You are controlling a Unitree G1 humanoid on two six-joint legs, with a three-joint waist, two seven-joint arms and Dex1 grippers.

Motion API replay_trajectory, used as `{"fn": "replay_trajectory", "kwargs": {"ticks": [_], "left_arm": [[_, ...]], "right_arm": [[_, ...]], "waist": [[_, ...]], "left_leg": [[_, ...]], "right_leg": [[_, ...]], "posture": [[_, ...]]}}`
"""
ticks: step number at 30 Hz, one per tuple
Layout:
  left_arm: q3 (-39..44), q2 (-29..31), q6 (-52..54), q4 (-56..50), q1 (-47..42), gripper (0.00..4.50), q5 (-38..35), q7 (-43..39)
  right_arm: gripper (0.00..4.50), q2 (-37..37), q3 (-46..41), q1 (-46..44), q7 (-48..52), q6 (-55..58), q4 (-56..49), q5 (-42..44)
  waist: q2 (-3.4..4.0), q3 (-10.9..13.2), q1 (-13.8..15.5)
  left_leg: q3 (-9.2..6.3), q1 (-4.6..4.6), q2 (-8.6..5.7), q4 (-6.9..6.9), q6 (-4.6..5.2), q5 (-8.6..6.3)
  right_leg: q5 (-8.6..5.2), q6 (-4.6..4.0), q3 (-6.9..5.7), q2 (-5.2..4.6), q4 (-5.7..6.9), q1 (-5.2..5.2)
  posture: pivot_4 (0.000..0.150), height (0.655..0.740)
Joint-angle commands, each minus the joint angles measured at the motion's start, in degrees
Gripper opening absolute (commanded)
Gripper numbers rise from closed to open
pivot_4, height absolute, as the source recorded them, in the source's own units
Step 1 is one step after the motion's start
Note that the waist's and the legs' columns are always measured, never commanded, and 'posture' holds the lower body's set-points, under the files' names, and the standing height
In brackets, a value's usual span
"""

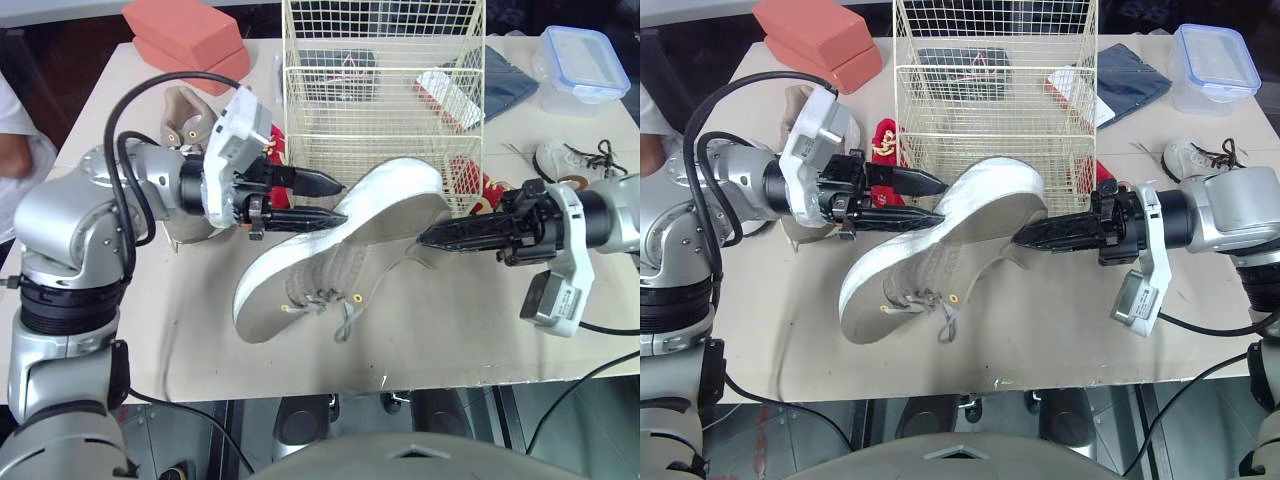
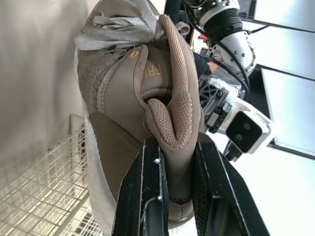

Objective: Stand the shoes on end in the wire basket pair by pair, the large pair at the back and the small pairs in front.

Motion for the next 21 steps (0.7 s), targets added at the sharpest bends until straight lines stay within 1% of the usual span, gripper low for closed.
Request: {"fn": "replay_trajectory", "kwargs": {"ticks": [1, 7, 15, 21], "left_arm": [[-0.5, 3.37, 4.27, -4.12, 1.52, 4.36, -3.35, -2.09], [-0.38, 5.42, 9.56, -6.26, 2.38, 4.36, -7.97, -1.92], [0.59, 6.97, 11.36, -7.61, 3.72, 4.36, -10.32, -2.09], [0.48, 7.7, 11.07, -8.1, 4.24, 4.36, -10.32, -2.57]], "right_arm": [[0.0, -0.09, -2.72, -1.96, -4.27, 0.94, -0.04, 2.82], [0.0, 0.08, -2.09, -2.62, -4.81, 0.85, 0.78, 2.25], [0.0, 0.12, -1.73, -2.91, -5.04, 1.49, 1.25, 1.47], [0.0, 0.08, -1.01, -2.86, -4.86, 2.52, 1.7, 1.15]], "waist": [[0.0, 0.0, 0.04], [0.0, 0.0, 0.24], [-0.01, 0.01, 0.12], [-0.01, 0.0, 0.14]], "left_leg": [[0.0, 0.0, 0.0, 0.0, 0.0, 0.0], [-0.03, 0.0, -0.01, 0.02, 0.0, 0.0], [-0.03, 0.0, -0.01, 0.02, 0.0, 0.0], [-0.02, 0.0, -0.01, 0.03, 0.0, 0.0]], "right_leg": [[0.0, 0.0, 0.0, 0.0, 0.0, 0.0], [0.0, 0.0, -0.01, -0.02, 0.01, 0.02], [0.0, 0.0, 0.0, -0.01, 0.02, 0.01], [0.0, 0.0, 0.0, -0.02, 0.02, 0.01]], "posture": [[0.15, 0.686], [0.15, 0.686], [0.15, 0.686], [0.15, 0.686]]}}
